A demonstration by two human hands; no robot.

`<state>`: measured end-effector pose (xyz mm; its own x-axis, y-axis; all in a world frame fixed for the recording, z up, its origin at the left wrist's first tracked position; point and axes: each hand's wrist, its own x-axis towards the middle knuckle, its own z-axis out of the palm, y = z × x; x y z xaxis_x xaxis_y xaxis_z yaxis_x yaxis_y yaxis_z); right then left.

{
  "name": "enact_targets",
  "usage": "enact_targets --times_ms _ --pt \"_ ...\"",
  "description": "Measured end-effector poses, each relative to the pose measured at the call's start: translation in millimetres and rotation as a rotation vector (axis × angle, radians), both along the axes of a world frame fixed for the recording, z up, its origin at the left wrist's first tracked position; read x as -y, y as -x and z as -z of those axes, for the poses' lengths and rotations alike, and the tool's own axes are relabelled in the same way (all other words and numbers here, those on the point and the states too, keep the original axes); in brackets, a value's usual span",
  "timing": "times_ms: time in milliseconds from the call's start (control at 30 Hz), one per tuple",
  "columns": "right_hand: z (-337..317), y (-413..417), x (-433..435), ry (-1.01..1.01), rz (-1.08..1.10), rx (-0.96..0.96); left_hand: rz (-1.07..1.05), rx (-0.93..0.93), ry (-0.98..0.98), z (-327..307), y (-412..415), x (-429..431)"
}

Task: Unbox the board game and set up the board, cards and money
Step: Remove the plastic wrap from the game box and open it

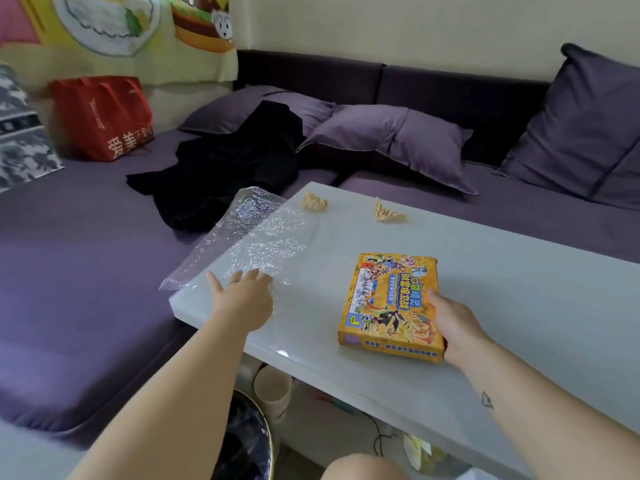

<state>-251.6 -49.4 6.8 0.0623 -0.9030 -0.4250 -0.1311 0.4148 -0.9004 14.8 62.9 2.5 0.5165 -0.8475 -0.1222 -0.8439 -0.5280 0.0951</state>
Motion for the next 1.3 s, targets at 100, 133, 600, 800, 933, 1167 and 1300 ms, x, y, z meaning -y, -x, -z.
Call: enact_targets --times_ms 100,133,600,800,933,1167,1300 --pt "-2.4 5.0 -0.9 0.006 -0.015 0.011 0.022 0.015 0.096 -3.5 11.8 0.7" --pt "-4.1 7.9 -1.7 0.012 -0.026 0.014 0.038 0.017 0.133 -5.4 18.5 2.0" --pt "-60.3 124.8 -13.6 0.0 -0.57 -0.058 0.036 -1.161 0.341 -56.3 149.1 23.1" --pt "-71.6 153.5 -10.8 0.07 -0.559 -0.256 0.017 -1.293 0.264 -60.4 179.9 16.0" --pt "-64.1 162.1 -8.9 0.164 -0.275 -0.257 -0.167 -1.362 0.421 -51.5 201.5 17.9" --pt "-34.1 168.1 -45.4 0.04 -0.093 0.112 -0.376 -1.644 0.395 -54.3 227.2 12.0" --pt "-35.4 174.9 -47.8 0.014 -0.056 0.134 -0.338 -1.573 0.432 -56.7 231.4 10.3"
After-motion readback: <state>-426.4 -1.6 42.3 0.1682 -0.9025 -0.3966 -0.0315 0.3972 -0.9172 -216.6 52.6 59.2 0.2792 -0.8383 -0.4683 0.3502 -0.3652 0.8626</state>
